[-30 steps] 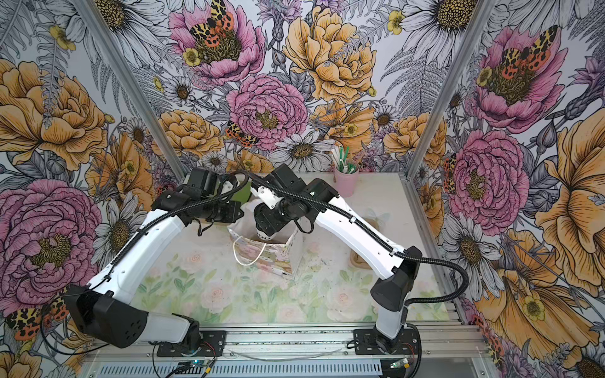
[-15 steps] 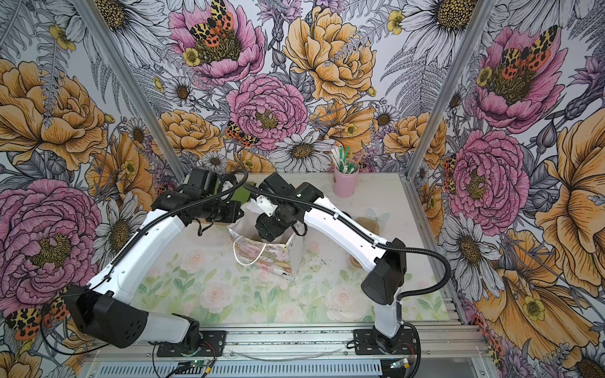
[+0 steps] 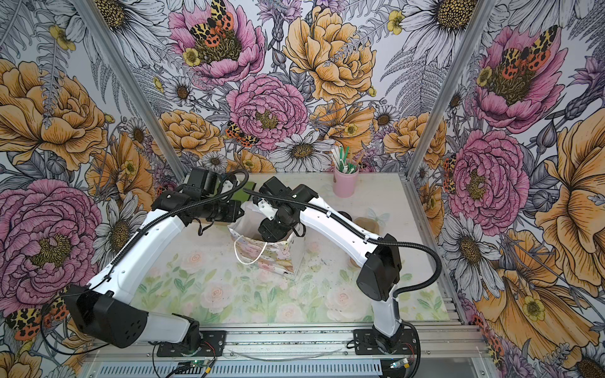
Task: Pack the takeout coffee
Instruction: 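Lower the lidded cup into the bag held by the left gripper, then push the cup down into the pulp carrier inside the bag with the right gripper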
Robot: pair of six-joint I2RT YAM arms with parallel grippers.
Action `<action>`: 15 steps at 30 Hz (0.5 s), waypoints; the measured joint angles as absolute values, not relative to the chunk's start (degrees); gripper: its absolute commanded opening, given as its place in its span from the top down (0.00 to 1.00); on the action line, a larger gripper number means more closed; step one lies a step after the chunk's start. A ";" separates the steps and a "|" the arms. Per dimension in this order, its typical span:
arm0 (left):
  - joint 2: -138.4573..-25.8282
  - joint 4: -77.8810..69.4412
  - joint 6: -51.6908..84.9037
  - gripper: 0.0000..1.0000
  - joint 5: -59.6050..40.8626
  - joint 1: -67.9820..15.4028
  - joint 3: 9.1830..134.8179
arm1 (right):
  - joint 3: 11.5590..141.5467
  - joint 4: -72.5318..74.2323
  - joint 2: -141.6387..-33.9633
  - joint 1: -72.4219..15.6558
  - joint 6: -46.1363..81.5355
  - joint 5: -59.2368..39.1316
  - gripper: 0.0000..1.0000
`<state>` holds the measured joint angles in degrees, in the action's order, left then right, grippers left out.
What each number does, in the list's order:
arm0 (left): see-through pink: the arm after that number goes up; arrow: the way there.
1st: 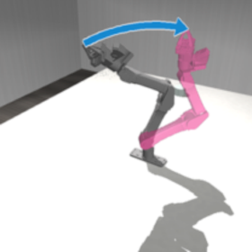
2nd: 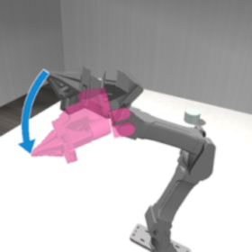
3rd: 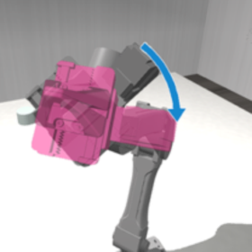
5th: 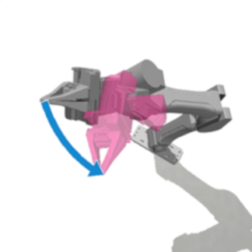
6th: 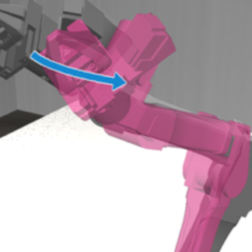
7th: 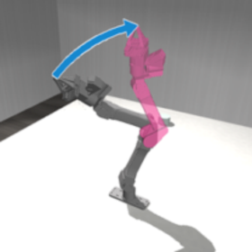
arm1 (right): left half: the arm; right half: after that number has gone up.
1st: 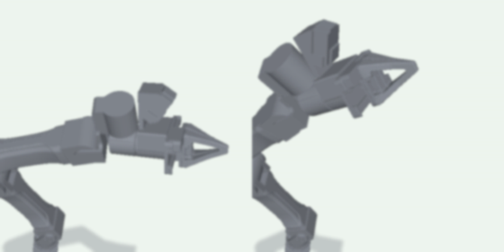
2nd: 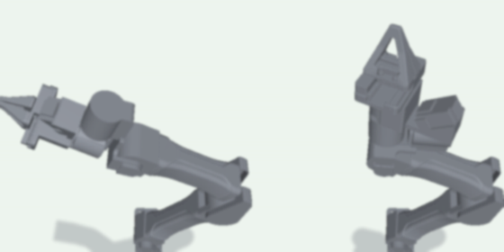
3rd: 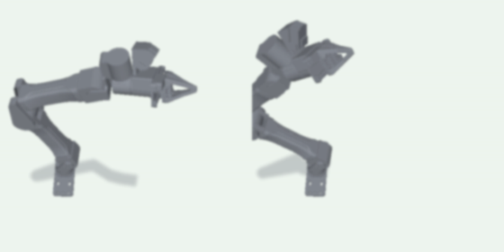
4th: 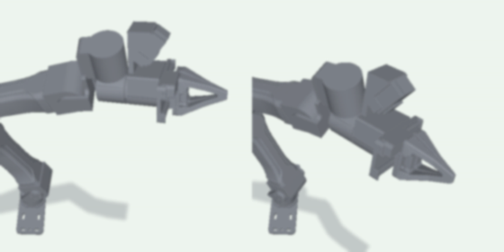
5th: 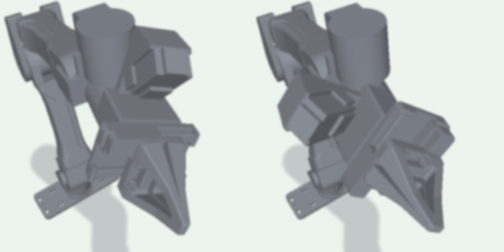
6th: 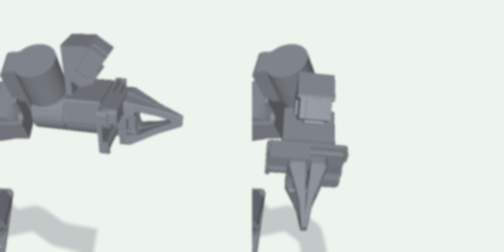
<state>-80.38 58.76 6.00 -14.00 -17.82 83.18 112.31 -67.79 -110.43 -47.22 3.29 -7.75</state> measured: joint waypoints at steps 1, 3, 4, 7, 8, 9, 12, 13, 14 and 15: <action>-80.38 58.67 6.00 0.98 -14.00 -17.82 83.18 | 112.31 -67.94 -110.83 -47.20 3.25 -7.73 0.19; -80.38 58.59 5.98 0.98 -14.00 -17.82 83.18 | 112.31 -68.12 -111.61 -47.20 2.94 -7.38 0.19; -80.38 58.54 5.98 0.98 -14.00 -17.82 83.18 | 112.31 -68.23 -111.96 -47.18 2.90 -7.35 0.19; -80.38 58.48 5.98 0.98 -14.00 -17.82 83.18 | 112.25 -68.58 -112.71 -47.16 2.79 -7.31 0.19; -80.38 58.46 5.98 0.98 -14.00 -17.82 83.18 | 112.25 -68.60 -112.88 -47.16 2.59 -7.25 0.19; -80.38 58.46 5.98 0.98 -14.00 -17.82 83.18 | 112.25 -68.60 -112.97 -47.16 2.44 -7.20 0.18; -80.38 58.46 5.98 0.98 -14.00 -17.82 83.18 | 112.16 -68.58 -113.08 -47.09 2.15 -7.20 0.19; -80.38 58.46 5.98 0.98 -14.00 -17.82 83.18 | 112.07 -68.58 -113.08 -46.98 2.00 -7.22 0.19; -80.38 58.46 5.98 0.98 -14.00 -17.82 83.18 | 111.92 -68.55 -113.08 -46.85 1.98 -7.20 0.18; -80.38 58.46 5.98 0.98 -14.00 -17.82 83.18 | 111.77 -68.55 -113.08 -46.65 1.96 -7.22 0.19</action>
